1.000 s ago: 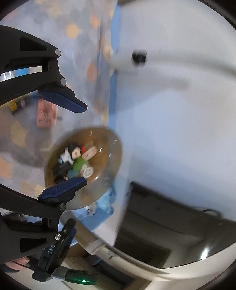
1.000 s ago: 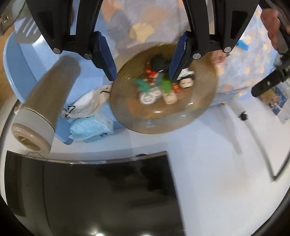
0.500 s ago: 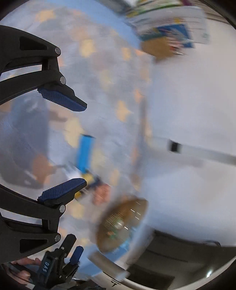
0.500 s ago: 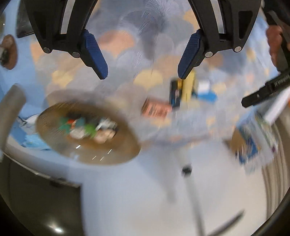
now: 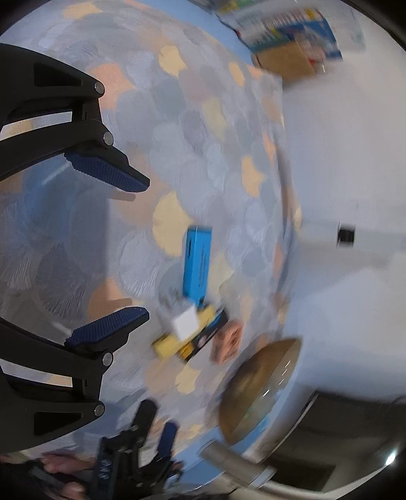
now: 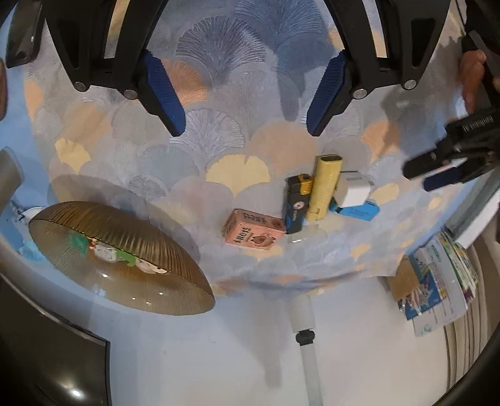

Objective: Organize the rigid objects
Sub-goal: 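Bring both grippers back to the remaining items, then grasp the white charger cube with the left gripper while the right grasps the black lighter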

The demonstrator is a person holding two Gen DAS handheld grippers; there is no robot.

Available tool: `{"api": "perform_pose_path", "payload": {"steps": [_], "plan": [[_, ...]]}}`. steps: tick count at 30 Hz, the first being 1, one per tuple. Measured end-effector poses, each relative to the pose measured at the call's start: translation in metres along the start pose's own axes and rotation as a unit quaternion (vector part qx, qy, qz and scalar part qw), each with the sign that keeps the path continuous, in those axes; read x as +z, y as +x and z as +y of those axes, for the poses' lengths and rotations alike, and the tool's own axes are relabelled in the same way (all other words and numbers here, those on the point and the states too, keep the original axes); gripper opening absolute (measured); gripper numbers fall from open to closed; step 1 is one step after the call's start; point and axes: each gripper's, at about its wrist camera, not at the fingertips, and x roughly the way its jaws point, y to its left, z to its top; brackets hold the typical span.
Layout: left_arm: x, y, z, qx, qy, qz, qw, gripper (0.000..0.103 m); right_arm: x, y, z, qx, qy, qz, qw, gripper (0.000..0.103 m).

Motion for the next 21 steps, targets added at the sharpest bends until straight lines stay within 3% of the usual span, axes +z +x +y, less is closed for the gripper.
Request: {"api": "perform_pose_path", "payload": {"steps": [1,3,7,12,18,21], "plan": [[0.002,0.001,-0.003,-0.008,0.011,0.004,0.9999,0.074,0.001,0.001,0.0,0.01,0.002,0.011,1.0,0.057],[0.012,0.002,-0.018,-0.026,0.073,0.013,0.9969,0.072,0.007,0.006,0.0,0.034,0.013,0.038,0.999,0.048],[0.032,0.01,-0.033,-0.038,0.148,0.016,0.9882,0.065,0.029,0.009,0.009,0.05,0.008,0.044,0.998,0.044],[0.038,0.034,-0.04,-0.086,0.177,0.05,0.9791,0.053,0.043,0.025,0.029,0.038,-0.033,0.057,0.997,0.044],[0.038,0.048,-0.047,-0.109,0.196,0.061,0.9727,0.041,0.051,0.05,0.038,0.023,-0.056,0.072,0.996,0.036],[0.038,0.052,-0.044,-0.113,0.191,0.063,0.973,0.04,0.056,0.058,0.038,0.023,-0.058,0.077,0.995,0.035]]}}
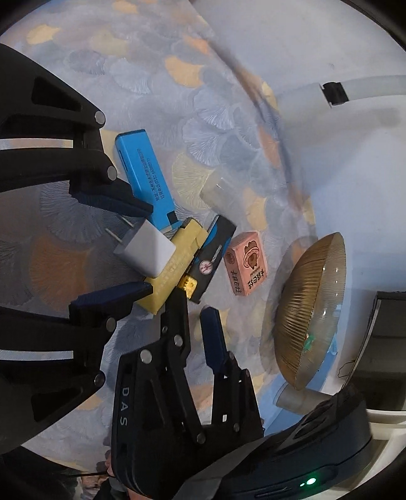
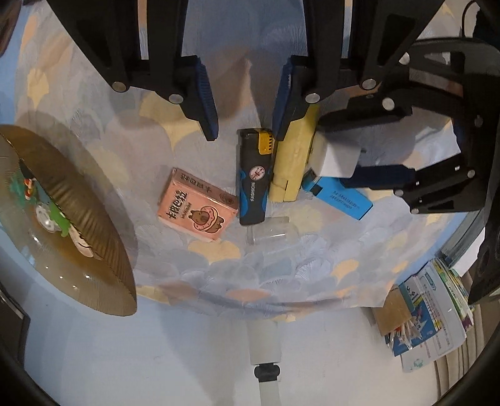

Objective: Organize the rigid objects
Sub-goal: 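Grasp the white charger cube with the left gripper while the right grasps the black lighter, then carry the charger cube and black lighter into the brown bowl and open both grippers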

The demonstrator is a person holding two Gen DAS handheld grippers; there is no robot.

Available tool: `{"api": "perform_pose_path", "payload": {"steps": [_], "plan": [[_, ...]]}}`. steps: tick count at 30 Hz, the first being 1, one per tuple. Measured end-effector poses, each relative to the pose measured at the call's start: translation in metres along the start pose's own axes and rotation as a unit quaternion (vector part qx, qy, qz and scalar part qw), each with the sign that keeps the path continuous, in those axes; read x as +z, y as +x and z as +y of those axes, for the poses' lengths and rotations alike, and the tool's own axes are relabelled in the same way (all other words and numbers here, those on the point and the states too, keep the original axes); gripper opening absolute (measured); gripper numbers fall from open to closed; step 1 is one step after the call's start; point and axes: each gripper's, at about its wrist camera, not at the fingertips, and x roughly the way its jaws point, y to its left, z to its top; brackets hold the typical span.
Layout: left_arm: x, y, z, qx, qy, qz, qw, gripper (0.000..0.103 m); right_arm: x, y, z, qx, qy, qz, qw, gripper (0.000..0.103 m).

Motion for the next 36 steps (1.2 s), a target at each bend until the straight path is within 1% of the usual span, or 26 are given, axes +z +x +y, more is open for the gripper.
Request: {"api": "perform_pose_path", "payload": {"steps": [3,5,7,8,9,12,16,20,23,25,26,29,30,33,36], "plan": [[0.0,-0.002,0.004,-0.013,-0.011,-0.007,0.9998,0.038,0.004,0.004,0.001,-0.004,0.002,-0.003,1.0,0.035],[0.0,-0.001,0.005,-0.011,-0.013,-0.009,0.9998,0.035,0.008,0.007,0.003,-0.01,0.001,-0.006,1.0,0.035],[-0.002,-0.003,0.004,-0.011,-0.014,-0.011,0.9998,0.034,0.012,0.011,0.007,-0.021,-0.007,-0.012,1.0,0.035],[-0.003,-0.004,0.004,-0.009,-0.015,-0.011,0.9998,0.034,0.012,0.011,0.009,-0.023,-0.013,-0.015,1.0,0.034],[-0.005,-0.006,0.003,-0.006,-0.017,-0.012,0.9998,0.034,0.012,0.011,0.012,-0.017,-0.018,-0.018,1.0,0.024],[-0.011,-0.014,0.001,0.002,-0.036,-0.015,0.9993,0.034,0.008,0.007,0.017,-0.022,-0.03,-0.019,0.999,0.023],[-0.028,-0.038,0.007,0.003,-0.089,-0.029,0.9956,0.034,-0.02,-0.015,0.01,-0.012,-0.027,-0.01,1.0,0.023],[-0.046,-0.051,0.006,0.02,-0.122,-0.031,0.9918,0.034,-0.058,-0.044,0.006,0.012,-0.029,-0.005,1.0,0.023],[-0.056,-0.051,0.007,0.037,-0.144,-0.029,0.9885,0.034,-0.083,-0.058,0.006,0.009,-0.038,0.0,0.999,0.023],[-0.062,-0.049,0.011,0.039,-0.164,-0.03,0.9853,0.034,-0.095,-0.063,0.007,0.0,-0.045,-0.001,0.999,0.023],[-0.063,-0.049,0.012,0.038,-0.17,-0.039,0.9839,0.034,-0.098,-0.064,0.008,-0.001,-0.046,-0.002,0.999,0.023],[-0.067,-0.052,0.016,0.045,-0.183,-0.046,0.981,0.034,-0.096,-0.063,0.007,0.0,-0.036,0.0,0.999,0.03],[-0.067,-0.052,0.016,0.045,-0.184,-0.045,0.9808,0.034,-0.094,-0.061,0.008,-0.001,-0.034,-0.001,0.999,0.031],[-0.067,-0.05,0.015,0.045,-0.18,-0.045,0.9815,0.034,-0.088,-0.056,0.01,-0.014,-0.029,-0.008,0.999,0.032],[-0.067,-0.05,0.01,0.055,-0.168,-0.045,0.9832,0.034,-0.082,-0.052,0.011,-0.015,-0.019,-0.016,1.0,0.032]]}}
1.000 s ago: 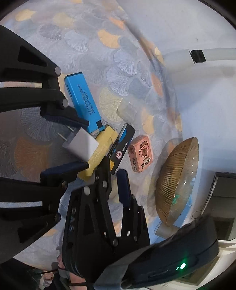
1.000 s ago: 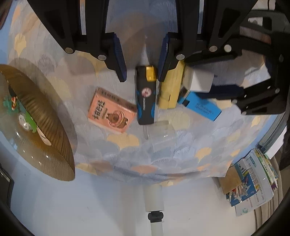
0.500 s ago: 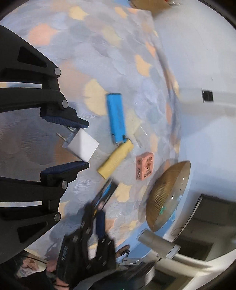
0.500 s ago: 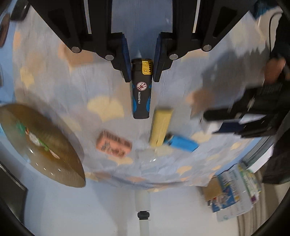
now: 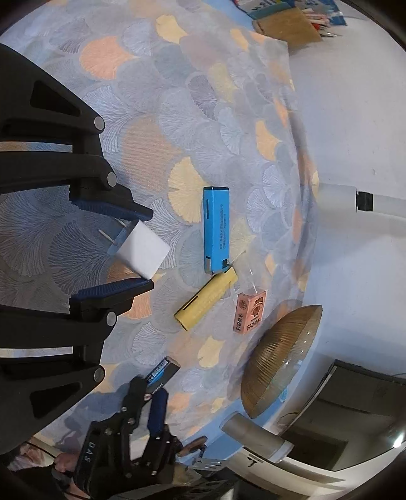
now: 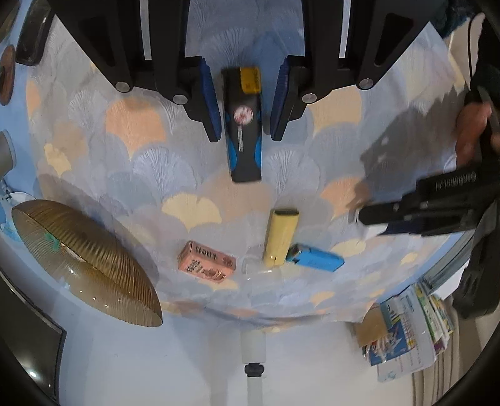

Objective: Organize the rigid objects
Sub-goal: 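Carry the charger cube and black lighter into the brown bowl and open both grippers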

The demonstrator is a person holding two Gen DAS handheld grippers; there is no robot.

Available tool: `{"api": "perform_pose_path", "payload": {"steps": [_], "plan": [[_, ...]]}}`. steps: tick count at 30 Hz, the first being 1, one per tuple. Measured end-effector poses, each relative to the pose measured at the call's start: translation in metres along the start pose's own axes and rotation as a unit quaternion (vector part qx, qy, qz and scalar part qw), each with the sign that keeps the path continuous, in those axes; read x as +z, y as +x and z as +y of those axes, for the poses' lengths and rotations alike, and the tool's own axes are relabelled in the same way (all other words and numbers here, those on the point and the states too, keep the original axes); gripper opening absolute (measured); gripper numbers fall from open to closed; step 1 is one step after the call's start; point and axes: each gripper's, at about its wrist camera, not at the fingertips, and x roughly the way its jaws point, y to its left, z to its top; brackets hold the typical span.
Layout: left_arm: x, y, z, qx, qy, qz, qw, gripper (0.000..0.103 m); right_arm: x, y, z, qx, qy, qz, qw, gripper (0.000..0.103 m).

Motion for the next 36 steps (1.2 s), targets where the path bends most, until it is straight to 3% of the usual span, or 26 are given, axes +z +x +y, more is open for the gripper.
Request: {"api": "perform_pose_path", "payload": {"steps": [3,10,20,25,36], "plan": [[0.0,0.0,-0.002,0.001,0.007,0.0,1.0,0.034,-0.004,-0.002,0.013,0.012,-0.023,-0.008,1.0,0.023],[0.002,0.001,-0.001,0.0,0.003,0.003,1.0,0.034,-0.018,-0.016,0.039,0.056,-0.038,-0.025,0.997,0.022],[0.016,-0.006,-0.018,-0.006,0.006,-0.009,0.9999,0.034,-0.005,-0.045,-0.015,0.035,0.021,-0.065,0.997,0.023],[0.052,-0.019,-0.046,-0.019,0.029,-0.042,0.9985,0.034,0.012,-0.076,-0.051,-0.003,0.037,-0.102,0.994,0.022],[0.179,-0.026,-0.138,-0.059,0.068,-0.113,0.9896,0.034,0.09,-0.148,-0.137,-0.1,0.073,-0.19,0.974,0.022]]}}
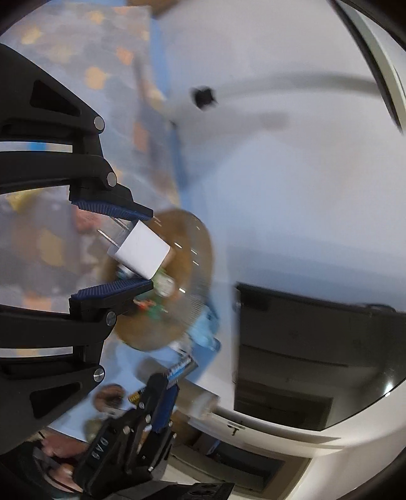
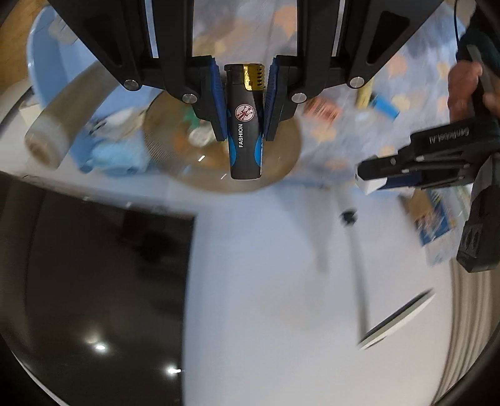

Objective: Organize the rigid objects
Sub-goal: 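Carry the charger cube and black lighter into the brown bowl and open both grippers, then bring both grippers back to the remaining items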

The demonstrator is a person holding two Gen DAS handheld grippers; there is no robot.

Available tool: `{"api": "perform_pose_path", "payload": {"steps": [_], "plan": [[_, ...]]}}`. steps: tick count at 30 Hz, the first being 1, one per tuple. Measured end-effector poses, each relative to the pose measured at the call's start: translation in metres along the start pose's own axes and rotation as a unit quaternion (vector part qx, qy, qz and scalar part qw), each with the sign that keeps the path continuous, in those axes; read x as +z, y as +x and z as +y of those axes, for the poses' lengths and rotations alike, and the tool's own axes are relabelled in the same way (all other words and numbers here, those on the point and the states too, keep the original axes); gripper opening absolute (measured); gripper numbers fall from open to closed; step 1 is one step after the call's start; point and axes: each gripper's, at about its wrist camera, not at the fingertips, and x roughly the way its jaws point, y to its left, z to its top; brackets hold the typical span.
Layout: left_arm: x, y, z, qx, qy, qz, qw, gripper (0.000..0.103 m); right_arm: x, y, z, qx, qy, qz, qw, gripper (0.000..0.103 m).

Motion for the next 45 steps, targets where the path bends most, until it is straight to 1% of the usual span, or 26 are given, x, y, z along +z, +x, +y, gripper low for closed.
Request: {"api": "perform_pose_path", "payload": {"steps": [2,4,6,7,8,10,12,16,21,23,24,26,27,29,30,31,32,33,34,37,38,39,41,42,43,45], "plan": [[0.011,0.016,-0.015,0.007,0.008,0.0,0.9999,0.034,0.009,0.013,-0.015,-0.027,0.021,-0.003,0.999,0.022],[0.016,0.04,-0.024,0.0,0.005,0.014,0.9999,0.034,0.011,0.033,-0.027,-0.031,0.042,0.014,0.999,0.022],[0.015,0.067,-0.03,-0.002,-0.001,0.03,0.9995,0.034,0.006,0.052,-0.038,-0.035,0.054,0.036,0.997,0.022],[0.014,0.074,-0.032,-0.002,-0.002,0.036,0.9994,0.034,0.004,0.059,-0.041,-0.039,0.055,0.045,0.997,0.022],[0.012,0.088,-0.033,-0.003,-0.005,0.049,0.9988,0.034,0.0,0.065,-0.044,-0.043,0.056,0.052,0.996,0.022],[0.006,0.104,-0.035,-0.005,-0.011,0.069,0.9976,0.034,-0.008,0.074,-0.05,-0.051,0.059,0.065,0.995,0.022],[-0.001,0.116,-0.037,-0.024,-0.019,0.08,0.9963,0.034,-0.017,0.082,-0.058,-0.049,0.068,0.077,0.994,0.022],[-0.006,0.128,-0.045,-0.013,-0.006,0.087,0.9961,0.034,-0.024,0.09,-0.071,-0.051,0.083,0.087,0.991,0.022],[-0.002,0.128,-0.048,-0.021,-0.012,0.083,0.9963,0.035,-0.016,0.092,-0.082,-0.051,0.109,0.083,0.989,0.024],[0.001,0.126,-0.048,-0.016,-0.014,0.08,0.9966,0.052,-0.015,0.097,-0.087,-0.049,0.125,0.094,0.986,0.034],[0.002,0.123,-0.045,-0.009,-0.017,0.082,0.9965,0.066,-0.017,0.097,-0.09,-0.049,0.135,0.096,0.985,0.039],[0.001,0.11,-0.037,-0.006,-0.024,0.073,0.9971,0.065,-0.021,0.091,-0.093,-0.039,0.152,0.098,0.983,0.039],[0.0,0.096,-0.03,-0.016,-0.028,0.066,0.9973,0.065,-0.022,0.086,-0.094,-0.034,0.159,0.097,0.982,0.039],[0.001,0.073,-0.024,-0.018,-0.029,0.05,0.9982,0.065,-0.021,0.074,-0.09,-0.033,0.161,0.094,0.982,0.039],[0.002,0.055,-0.019,-0.011,-0.028,0.037,0.9989,0.065,-0.018,0.067,-0.086,-0.031,0.159,0.091,0.983,0.04],[0.003,0.04,-0.014,-0.006,-0.029,0.027,0.9992,0.065,-0.015,0.06,-0.081,-0.026,0.156,0.086,0.984,0.044],[0.004,0.018,-0.007,-0.001,-0.033,0.013,0.9994,0.066,-0.011,0.052,-0.075,-0.019,0.155,0.082,0.984,0.047],[0.006,0.007,-0.002,0.0,-0.036,0.006,0.9993,0.066,-0.008,0.043,-0.067,-0.008,0.154,0.075,0.985,0.052],[0.006,-0.017,0.007,0.008,-0.04,-0.011,0.9991,0.066,-0.005,0.036,-0.059,0.001,0.15,0.068,0.986,0.055],[0.001,-0.064,0.027,0.035,-0.047,-0.042,0.9974,0.066,0.002,0.015,-0.021,0.032,0.125,0.051,0.99,0.057],[-0.002,-0.074,0.034,0.042,-0.05,-0.048,0.9968,0.066,0.001,0.011,-0.008,0.041,0.116,0.049,0.991,0.059],[-0.01,-0.088,0.043,0.055,-0.054,-0.054,0.9956,0.066,-0.002,0.006,0.011,0.055,0.104,0.049,0.992,0.062],[-0.031,-0.103,0.063,0.081,-0.071,-0.052,0.9928,0.072,-0.012,0.006,0.04,0.074,0.086,0.056,0.992,0.069],[-0.044,-0.107,0.074,0.092,-0.083,-0.044,0.9913,0.073,-0.02,0.008,0.054,0.079,0.077,0.06,0.992,0.077],[-0.057,-0.106,0.085,0.103,-0.092,-0.034,0.9898,0.073,-0.033,0.013,0.072,0.081,0.066,0.068,0.992,0.079],[-0.085,-0.099,0.104,0.138,-0.103,-0.012,0.985,0.073,-0.054,0.023,0.096,0.087,0.05,0.08,0.992,0.079]]}}
